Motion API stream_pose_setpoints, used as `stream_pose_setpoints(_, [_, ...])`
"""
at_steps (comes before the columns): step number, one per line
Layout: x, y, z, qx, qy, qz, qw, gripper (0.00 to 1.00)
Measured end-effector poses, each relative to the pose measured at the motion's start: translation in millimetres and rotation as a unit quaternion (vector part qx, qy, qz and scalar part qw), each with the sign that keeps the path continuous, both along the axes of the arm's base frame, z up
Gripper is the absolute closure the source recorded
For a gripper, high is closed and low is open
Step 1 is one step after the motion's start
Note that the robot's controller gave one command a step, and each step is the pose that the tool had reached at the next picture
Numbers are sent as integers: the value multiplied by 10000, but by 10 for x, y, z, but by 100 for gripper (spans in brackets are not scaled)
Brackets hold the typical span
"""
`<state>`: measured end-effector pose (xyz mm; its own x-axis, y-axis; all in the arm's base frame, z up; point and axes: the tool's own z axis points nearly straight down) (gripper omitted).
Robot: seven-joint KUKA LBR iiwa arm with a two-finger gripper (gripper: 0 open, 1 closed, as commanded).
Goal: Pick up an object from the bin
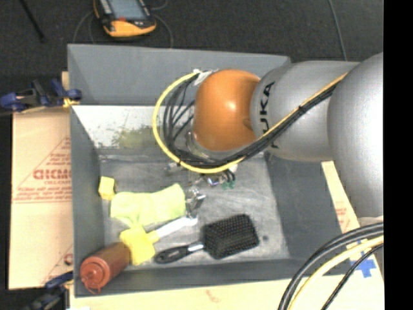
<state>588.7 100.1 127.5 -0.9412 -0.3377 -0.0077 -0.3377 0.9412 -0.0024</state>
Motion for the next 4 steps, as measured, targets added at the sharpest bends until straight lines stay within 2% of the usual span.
stream_pose_setpoints(1, [-10,-157,-222,-6,36,1153,9933,0])
stream_pose_setpoints(2, [63,90,-535,1,2,739,9973,100])
stream_pose_setpoints(4, [61,90,-528,2,4,737,9973,100])
